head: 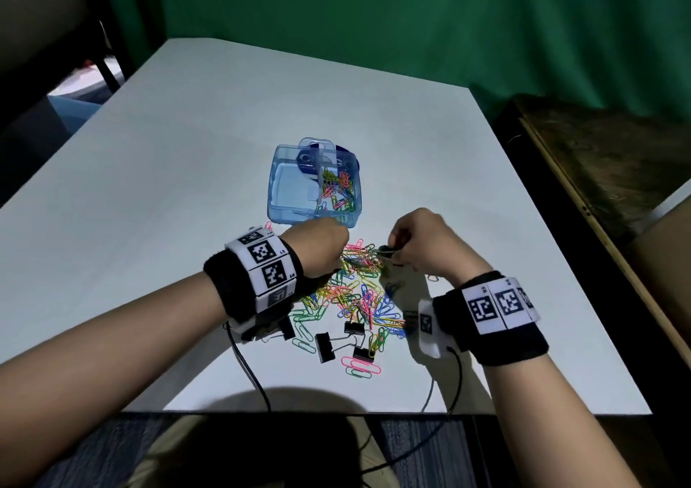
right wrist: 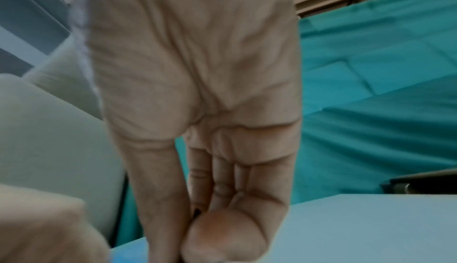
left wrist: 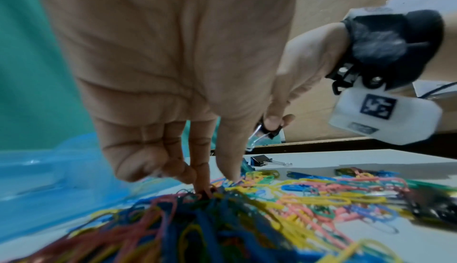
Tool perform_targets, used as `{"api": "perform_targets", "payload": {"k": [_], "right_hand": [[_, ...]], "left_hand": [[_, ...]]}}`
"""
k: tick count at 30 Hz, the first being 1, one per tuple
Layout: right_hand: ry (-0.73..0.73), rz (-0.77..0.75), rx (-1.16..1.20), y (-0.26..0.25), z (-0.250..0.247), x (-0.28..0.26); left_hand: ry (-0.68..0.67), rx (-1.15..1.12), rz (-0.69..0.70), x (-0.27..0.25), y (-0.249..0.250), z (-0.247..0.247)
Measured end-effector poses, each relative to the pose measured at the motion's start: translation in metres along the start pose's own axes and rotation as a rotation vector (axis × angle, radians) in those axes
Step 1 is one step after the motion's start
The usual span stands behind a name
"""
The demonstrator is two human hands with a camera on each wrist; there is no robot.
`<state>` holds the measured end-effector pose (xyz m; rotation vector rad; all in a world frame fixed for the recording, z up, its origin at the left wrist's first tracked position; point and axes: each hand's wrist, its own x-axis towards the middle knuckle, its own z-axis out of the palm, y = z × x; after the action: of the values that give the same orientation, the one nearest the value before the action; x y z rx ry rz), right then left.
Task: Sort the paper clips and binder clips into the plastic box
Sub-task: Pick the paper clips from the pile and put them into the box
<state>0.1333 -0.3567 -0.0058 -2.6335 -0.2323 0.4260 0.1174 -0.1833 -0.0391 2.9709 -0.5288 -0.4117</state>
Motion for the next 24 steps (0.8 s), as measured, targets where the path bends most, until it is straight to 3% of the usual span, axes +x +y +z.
{"api": "perform_targets", "payload": {"k": [6, 11, 14, 17, 24], "right_hand": [[0.201, 0.137, 0.047, 0.03, -0.003, 0.027], [0.251, 0.1, 0.021, 0.032, 0.004, 0.03], [0.09, -0.03, 0.029, 0.019, 0.01, 0.02], [-0.113, -0.039, -0.029, 0.012, 0.017, 0.013], [-0.023, 0.019, -0.147, 0.013, 0.011, -0.001]], "left_hand": [[-0.013, -0.001, -0.026, -0.001, 0.003, -0.002], [-0.022, 0.052, -0.034, -0.003, 0.013, -0.003], [-0.033, 0.044, -0.041, -0.004, 0.015, -0.004], [-0.031, 0.047, -0.041, -0.005, 0.017, -0.005], [-0.049, 0.056, -0.062, -0.008, 0.021, -0.006]]}}
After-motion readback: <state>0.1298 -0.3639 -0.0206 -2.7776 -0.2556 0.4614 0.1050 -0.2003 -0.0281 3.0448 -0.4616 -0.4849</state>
